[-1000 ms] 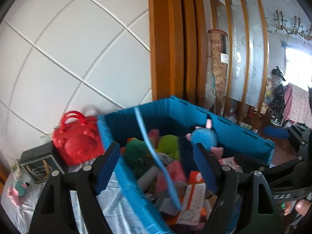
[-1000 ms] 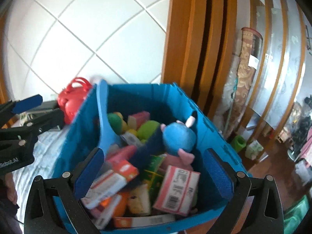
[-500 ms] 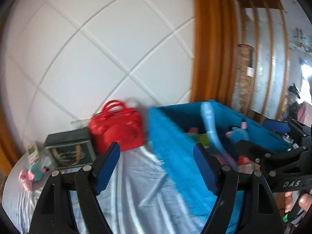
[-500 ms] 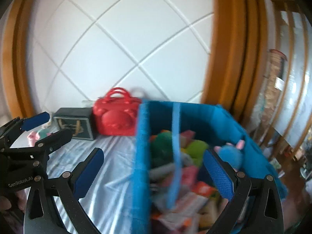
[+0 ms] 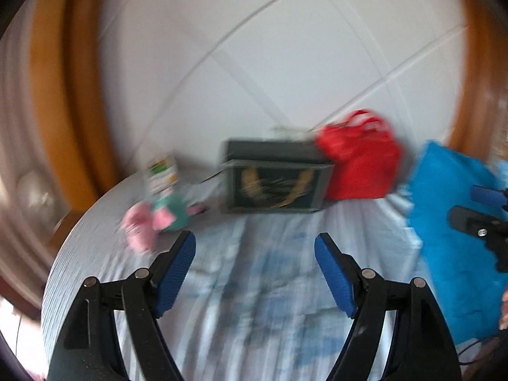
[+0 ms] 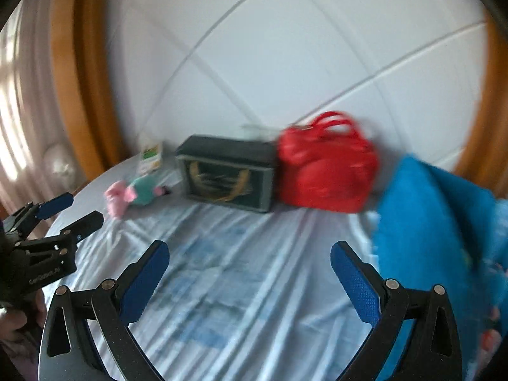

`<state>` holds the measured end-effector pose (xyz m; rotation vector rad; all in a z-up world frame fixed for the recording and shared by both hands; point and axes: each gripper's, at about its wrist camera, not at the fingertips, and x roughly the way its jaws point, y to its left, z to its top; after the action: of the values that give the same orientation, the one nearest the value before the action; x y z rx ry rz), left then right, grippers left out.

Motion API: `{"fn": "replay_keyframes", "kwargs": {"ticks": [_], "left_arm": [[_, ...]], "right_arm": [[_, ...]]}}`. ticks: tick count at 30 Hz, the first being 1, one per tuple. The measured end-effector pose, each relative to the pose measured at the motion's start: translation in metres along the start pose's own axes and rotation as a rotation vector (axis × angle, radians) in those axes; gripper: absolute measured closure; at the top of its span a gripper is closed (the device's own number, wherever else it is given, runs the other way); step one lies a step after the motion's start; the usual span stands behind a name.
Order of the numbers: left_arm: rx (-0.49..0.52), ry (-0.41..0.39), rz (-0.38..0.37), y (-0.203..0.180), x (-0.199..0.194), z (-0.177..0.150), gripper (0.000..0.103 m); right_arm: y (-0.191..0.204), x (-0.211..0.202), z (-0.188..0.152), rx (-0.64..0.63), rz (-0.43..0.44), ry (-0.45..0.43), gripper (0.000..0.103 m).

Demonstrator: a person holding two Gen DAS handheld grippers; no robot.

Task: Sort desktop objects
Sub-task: 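Return both tools to the bed toward the green Daddy Pig plush, then grasp the green Daddy Pig plush with both tools together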

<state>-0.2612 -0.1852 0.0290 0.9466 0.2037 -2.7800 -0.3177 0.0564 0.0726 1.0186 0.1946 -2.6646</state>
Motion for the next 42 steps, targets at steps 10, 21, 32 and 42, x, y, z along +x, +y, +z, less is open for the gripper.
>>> {"fn": "replay_keyframes", "kwargs": {"ticks": [10,21,32,42], "left_arm": [[-0.232,0.185,0.227,0.175,0.105,-0.045,0.026],[-0.226,0.205,0.275,0.236,0.246,-0.050,0.026],[-0.136,0.307,0.227,0.233,0.341,-0.049,0.026],[-0.133,0.267,0.230,0.232,0.346,-0.048,0.039]], "right_arm": [[0.107,0.174,0.017,-0.075,0.219,0.210,0.000],[0.200,0.366,0.044,-0.232,0.381,0.290,0.000],[0.274,0.483,0.062,-0.360,0.516,0.314,0.000],[0.294,0.489,0.063,-0.419,0.540,0.364,0.012]]}}
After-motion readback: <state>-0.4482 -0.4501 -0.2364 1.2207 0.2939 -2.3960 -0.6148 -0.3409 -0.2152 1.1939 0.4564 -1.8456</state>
